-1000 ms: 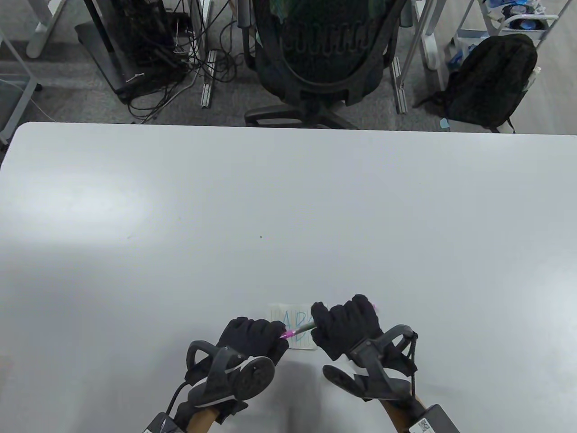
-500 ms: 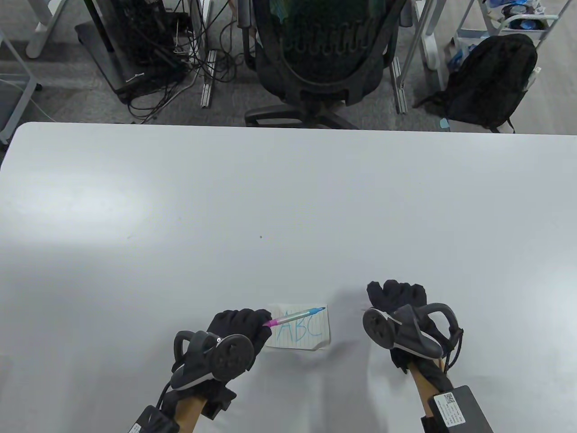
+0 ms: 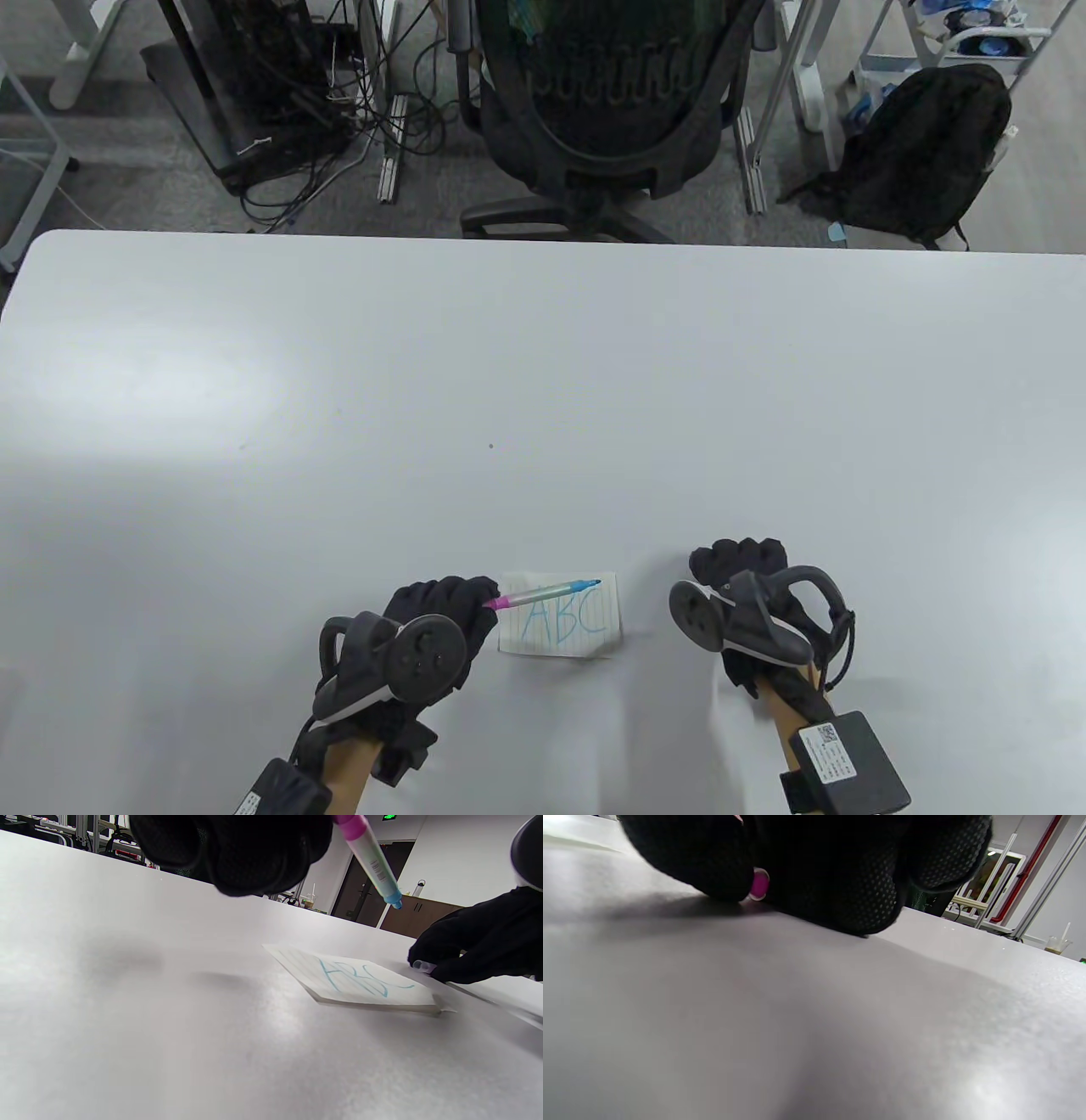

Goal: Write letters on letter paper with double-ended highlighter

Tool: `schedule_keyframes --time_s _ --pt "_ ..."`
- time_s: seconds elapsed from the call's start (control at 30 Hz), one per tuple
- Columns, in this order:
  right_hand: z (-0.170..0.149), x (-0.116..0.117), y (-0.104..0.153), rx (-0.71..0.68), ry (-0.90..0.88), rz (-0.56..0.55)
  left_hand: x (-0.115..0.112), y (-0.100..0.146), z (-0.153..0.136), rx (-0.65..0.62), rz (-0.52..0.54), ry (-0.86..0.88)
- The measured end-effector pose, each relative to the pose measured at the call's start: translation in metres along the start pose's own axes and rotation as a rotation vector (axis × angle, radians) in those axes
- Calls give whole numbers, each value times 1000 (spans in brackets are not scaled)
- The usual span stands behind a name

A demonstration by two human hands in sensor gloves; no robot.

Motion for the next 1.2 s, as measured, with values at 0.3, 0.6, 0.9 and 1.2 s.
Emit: schedule_keyframes --time_s 0.3,0.6,0.9,1.2 --pt "23 -37 34 -111 -172 -118 -2 1 1 -17 -15 27" --pt "37 -50 47 -151 -247 -203 -4 4 7 -47 -18 18" --pt "41 -51 47 -176 -238 -212 -5 4 13 -71 -25 24" --pt "55 -60 54 -238 -134 -284 -9 6 25 -97 -50 -13"
Point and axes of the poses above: the tracker on the back of each hand, its own z axis roughly to the thumb side, its own y axis roughly from the fingertips to the wrist, x = y × z, the point moved 5 cm from there along -y, roughly from the wrist to the fingertips, and after that the axes turned 12 degrees about x, right-handed, at the moved point
